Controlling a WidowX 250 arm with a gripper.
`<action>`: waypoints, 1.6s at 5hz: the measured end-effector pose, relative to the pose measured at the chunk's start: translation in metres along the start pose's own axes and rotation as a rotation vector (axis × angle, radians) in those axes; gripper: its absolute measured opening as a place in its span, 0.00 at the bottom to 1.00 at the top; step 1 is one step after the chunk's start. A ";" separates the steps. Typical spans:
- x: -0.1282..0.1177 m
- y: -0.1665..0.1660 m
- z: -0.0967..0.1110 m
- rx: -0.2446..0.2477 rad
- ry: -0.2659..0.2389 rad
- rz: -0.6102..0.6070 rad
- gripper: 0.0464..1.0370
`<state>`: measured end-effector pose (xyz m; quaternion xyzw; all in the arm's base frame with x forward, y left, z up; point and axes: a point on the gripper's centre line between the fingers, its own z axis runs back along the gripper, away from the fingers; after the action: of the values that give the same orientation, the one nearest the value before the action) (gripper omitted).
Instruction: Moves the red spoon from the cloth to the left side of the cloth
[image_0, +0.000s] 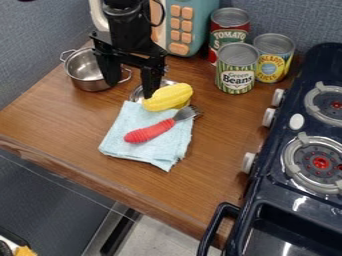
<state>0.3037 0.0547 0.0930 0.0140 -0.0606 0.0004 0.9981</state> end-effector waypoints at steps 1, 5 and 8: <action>-0.003 0.000 -0.009 -0.004 0.029 0.002 0.96; -0.010 -0.015 -0.025 0.045 0.074 -0.120 0.96; -0.021 -0.012 -0.058 0.035 0.129 -0.117 0.96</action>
<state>0.2899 0.0444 0.0329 0.0351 0.0050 -0.0557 0.9978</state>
